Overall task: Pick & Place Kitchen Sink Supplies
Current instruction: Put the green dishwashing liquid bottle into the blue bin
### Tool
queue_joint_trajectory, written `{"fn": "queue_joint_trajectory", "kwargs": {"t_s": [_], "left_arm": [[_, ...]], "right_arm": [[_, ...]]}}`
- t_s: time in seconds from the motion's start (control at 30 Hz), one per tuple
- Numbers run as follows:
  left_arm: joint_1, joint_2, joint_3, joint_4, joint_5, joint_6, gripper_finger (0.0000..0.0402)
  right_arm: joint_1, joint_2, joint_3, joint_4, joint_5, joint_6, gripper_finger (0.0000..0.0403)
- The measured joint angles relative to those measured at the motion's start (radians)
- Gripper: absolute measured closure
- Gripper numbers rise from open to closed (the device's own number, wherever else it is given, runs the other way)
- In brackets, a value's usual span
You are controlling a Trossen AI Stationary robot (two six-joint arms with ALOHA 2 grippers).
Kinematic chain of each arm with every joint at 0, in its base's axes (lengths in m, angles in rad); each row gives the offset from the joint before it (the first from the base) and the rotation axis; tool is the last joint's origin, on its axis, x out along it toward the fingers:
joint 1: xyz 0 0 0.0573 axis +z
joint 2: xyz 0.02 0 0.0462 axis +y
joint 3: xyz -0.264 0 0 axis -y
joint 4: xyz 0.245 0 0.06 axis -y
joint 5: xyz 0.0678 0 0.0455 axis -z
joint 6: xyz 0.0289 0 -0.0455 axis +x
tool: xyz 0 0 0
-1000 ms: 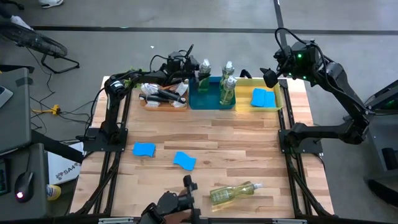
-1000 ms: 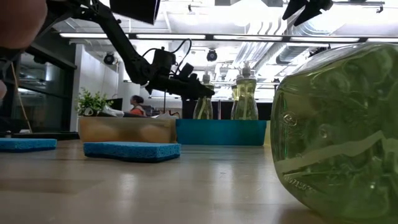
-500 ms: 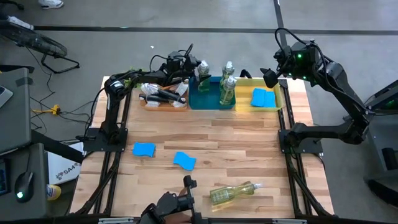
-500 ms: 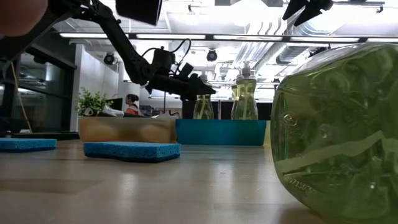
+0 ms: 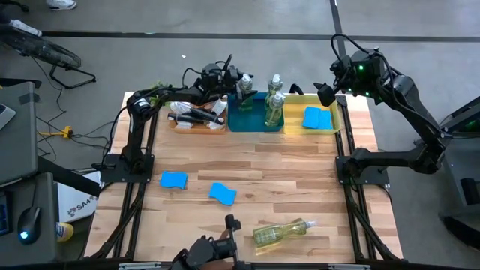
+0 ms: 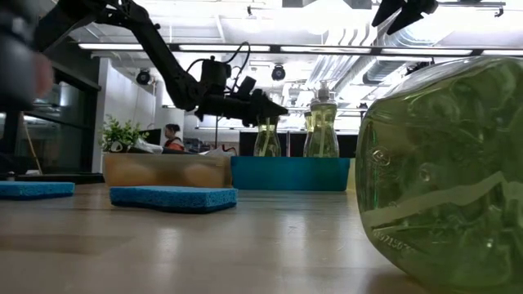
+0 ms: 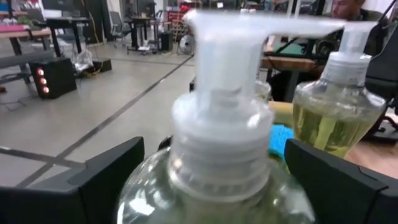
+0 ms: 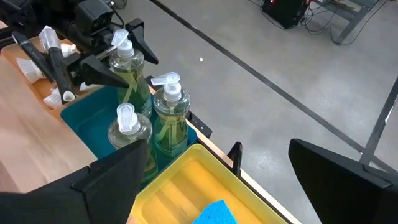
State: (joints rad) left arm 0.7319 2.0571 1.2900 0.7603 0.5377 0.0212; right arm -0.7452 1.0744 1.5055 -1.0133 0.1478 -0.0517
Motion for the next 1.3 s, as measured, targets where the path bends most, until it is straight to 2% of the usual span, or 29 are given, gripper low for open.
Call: {"fn": "queue_joint_trajectory", "kwargs": {"t_s": [0.47, 0.87, 1.07, 1.3], "left_arm": [[0.001, -0.076, 0.000, 0.018, -0.032, -0.002, 0.0021], [0.001, -0.221, 0.000, 0.023, -0.052, -0.001, 0.0021], [0.001, -0.317, 0.000, 0.012, -0.076, -0.106, 0.0021], [0.001, -0.470, 0.000, -0.189, -0.103, -0.228, 0.0021]], "right_arm": [[0.000, 0.000, 0.000, 0.000, -0.001, 0.011, 0.0018], [0.000, 0.000, 0.000, 0.000, -0.001, 0.011, 0.0018], [0.000, 0.000, 0.000, 0.001, -0.022, 0.002, 0.0018], [0.000, 0.000, 0.000, 0.001, -0.129, -0.031, 0.0018]]}}
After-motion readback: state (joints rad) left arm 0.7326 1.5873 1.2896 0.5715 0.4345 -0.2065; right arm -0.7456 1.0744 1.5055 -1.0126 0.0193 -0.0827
